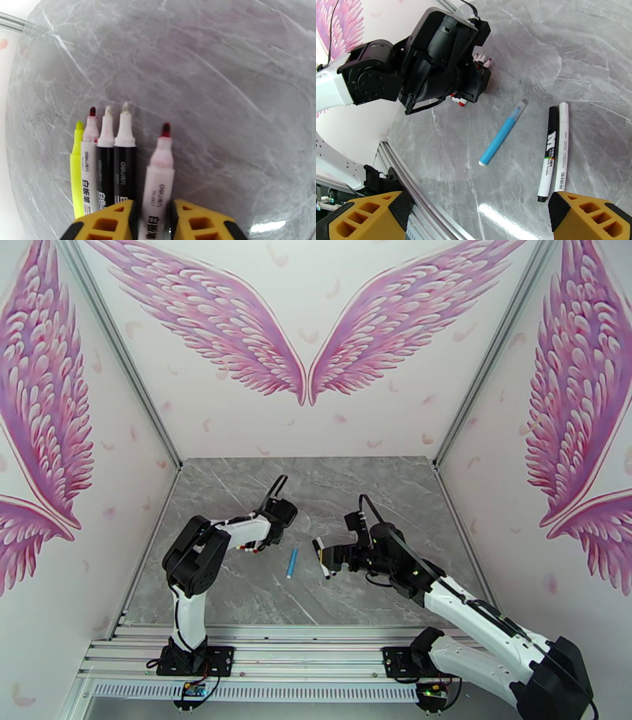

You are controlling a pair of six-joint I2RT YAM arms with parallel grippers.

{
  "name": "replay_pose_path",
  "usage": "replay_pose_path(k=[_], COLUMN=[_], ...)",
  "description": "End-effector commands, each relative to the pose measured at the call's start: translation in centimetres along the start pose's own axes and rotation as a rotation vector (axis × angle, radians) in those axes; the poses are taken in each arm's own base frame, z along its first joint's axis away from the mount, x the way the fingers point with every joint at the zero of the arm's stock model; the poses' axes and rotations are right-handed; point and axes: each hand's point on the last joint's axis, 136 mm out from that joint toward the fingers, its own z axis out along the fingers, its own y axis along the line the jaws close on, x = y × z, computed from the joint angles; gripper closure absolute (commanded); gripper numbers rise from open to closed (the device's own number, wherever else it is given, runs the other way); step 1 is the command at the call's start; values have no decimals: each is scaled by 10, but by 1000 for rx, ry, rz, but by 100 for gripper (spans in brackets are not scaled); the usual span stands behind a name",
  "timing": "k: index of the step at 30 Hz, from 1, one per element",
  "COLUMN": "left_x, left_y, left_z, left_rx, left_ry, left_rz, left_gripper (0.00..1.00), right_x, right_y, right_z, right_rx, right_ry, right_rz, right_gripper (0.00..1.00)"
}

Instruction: Open the pen caps

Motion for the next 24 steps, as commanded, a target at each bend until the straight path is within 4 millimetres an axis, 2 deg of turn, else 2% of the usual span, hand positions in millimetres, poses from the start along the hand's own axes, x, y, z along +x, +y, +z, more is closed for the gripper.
replay_pose_path(k=[1,7,10,16,19,24], left_x=[-11,-7,0,23,32,29], left_y=[1,-1,-8,-35,-54,-83], left_z=[-14,-48,-66,-97,-115,-141], left_rx=[37,182,295,490,574,639], left_ry=[-10,-6,7,101,131,125], left_rz=[-25,-126,-183,-316,-383,-407], left_gripper=[70,70,70,67,65,59], right_x=[-7,-3,-1,3,9,21], right_y=[5,-2,-4,-7,-12,-22], right_z=[-1,3,3,-2,-9,-21], right_rx=[11,63,94,146,181,221], right_ry=[-3,30,38,58,82,96], right_rz=[-19,-36,-51,-77,-91,-104], right_gripper=[1,1,0,0,1,1])
